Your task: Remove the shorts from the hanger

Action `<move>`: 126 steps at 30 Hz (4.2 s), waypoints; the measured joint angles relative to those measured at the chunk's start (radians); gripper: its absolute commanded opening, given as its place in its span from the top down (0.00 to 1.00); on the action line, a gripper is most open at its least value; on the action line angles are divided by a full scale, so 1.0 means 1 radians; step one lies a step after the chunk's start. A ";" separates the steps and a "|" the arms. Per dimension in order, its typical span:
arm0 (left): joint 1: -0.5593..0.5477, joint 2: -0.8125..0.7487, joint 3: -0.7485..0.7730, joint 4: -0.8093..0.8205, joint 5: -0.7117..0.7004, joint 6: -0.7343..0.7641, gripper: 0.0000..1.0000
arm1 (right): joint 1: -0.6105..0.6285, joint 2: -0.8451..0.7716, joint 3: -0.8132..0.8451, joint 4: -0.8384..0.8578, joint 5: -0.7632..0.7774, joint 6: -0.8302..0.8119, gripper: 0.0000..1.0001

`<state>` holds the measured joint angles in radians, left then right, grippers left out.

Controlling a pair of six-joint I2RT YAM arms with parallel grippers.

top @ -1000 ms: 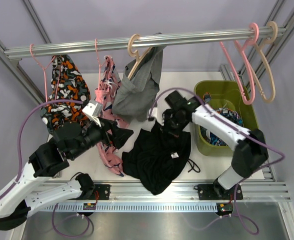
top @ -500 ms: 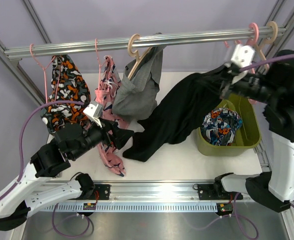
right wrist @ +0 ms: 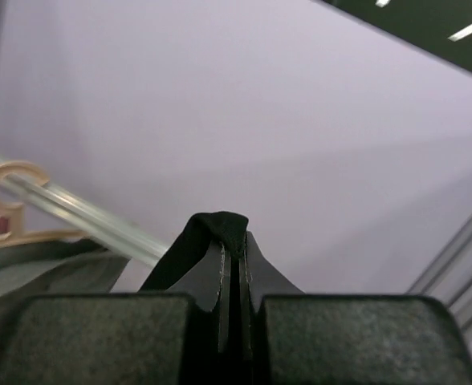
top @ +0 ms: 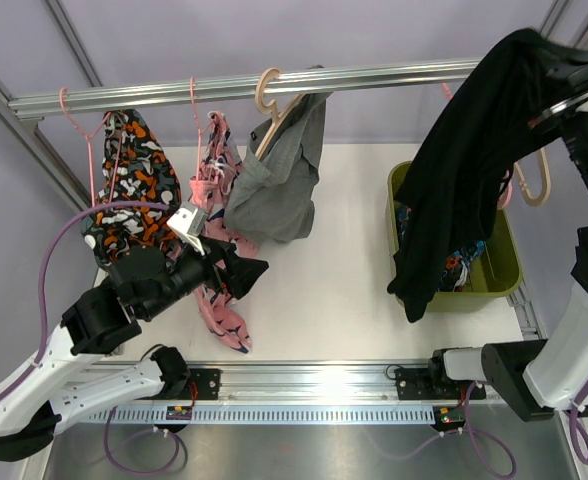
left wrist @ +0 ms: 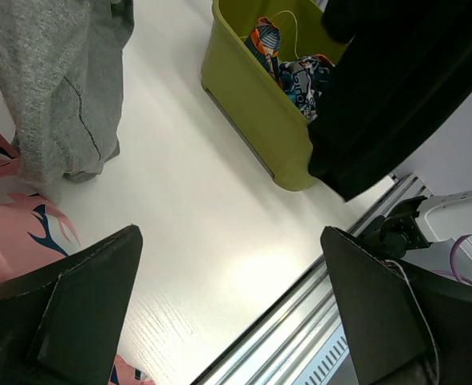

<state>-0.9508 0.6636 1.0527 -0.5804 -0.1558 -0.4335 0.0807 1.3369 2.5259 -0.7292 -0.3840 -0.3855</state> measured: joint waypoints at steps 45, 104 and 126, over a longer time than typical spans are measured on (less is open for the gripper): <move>0.000 0.004 -0.032 0.047 0.046 0.006 0.01 | -0.373 -0.254 -1.411 0.064 -0.201 -0.012 1.00; 0.128 0.606 0.791 -0.157 -0.063 0.199 0.21 | -0.139 -0.140 -1.051 -0.379 -0.571 -0.257 0.19; 0.264 0.846 0.940 -0.172 -0.151 0.302 0.44 | -0.139 -0.222 -1.233 -0.150 -0.626 -0.076 0.19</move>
<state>-0.6872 1.5101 1.9923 -0.7528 -0.3069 -0.1318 -0.0586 1.1152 1.2934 -0.8791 -1.0100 -0.4618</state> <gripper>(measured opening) 0.593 0.815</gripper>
